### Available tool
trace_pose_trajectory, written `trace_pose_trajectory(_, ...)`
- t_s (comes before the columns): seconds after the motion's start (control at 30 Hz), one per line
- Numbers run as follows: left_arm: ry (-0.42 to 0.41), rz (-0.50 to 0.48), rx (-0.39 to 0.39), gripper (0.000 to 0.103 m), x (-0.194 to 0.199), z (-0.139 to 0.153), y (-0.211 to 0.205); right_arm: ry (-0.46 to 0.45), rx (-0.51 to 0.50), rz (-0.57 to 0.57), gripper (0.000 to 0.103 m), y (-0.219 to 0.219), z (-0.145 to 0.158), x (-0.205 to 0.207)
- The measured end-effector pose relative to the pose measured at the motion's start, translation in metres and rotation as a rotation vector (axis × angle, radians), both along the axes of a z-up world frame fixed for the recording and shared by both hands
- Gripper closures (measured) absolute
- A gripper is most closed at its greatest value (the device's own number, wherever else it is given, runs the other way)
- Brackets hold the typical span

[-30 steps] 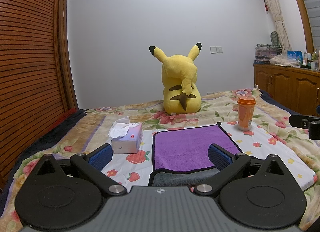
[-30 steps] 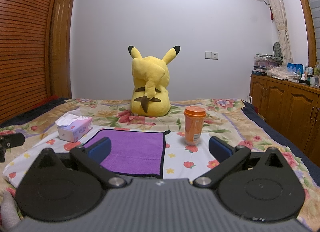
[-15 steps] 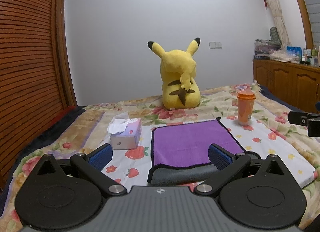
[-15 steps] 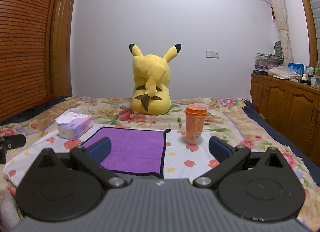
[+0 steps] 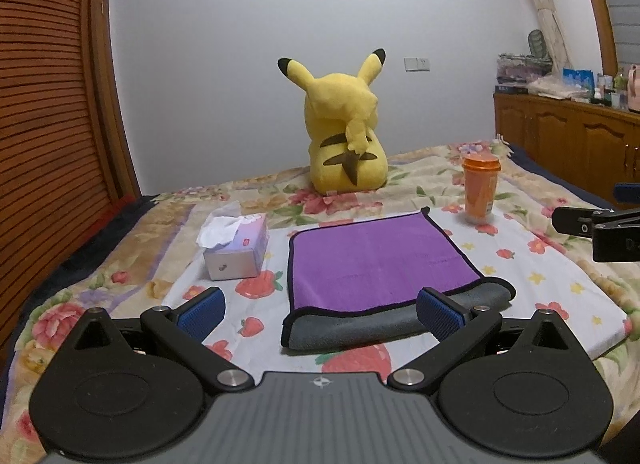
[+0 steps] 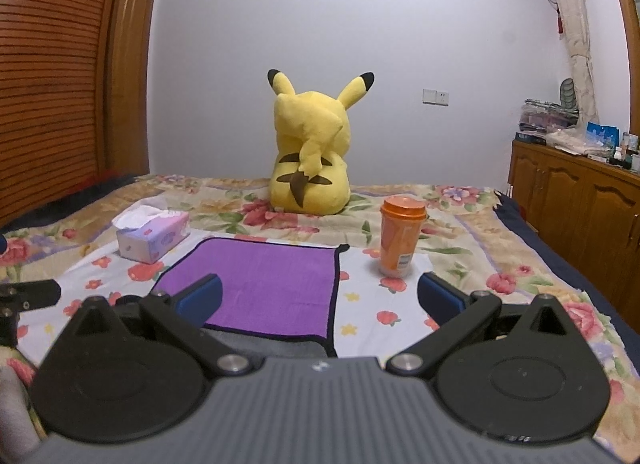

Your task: Fold towel

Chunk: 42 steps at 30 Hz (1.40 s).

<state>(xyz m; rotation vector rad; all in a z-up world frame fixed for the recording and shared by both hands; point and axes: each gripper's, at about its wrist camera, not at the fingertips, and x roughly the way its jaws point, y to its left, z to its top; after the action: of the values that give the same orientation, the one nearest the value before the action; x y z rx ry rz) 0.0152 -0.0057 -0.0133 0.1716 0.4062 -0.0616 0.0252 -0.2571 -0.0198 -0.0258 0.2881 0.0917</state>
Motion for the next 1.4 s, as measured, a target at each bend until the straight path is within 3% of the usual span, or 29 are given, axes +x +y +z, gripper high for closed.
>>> trace_pose_trajectory(1.23,0.073,-0.037,-0.051,0.0,0.073,-0.01,0.014,0.079,-0.027,0.076,0.0,0.014,-0.015,0.062)
trace_pose_trajectory(1.4,0.091,-0.048,-0.07,0.007,0.086,-0.013,0.019,0.106,-0.043,0.097,0.0,0.018,-0.021,0.072)
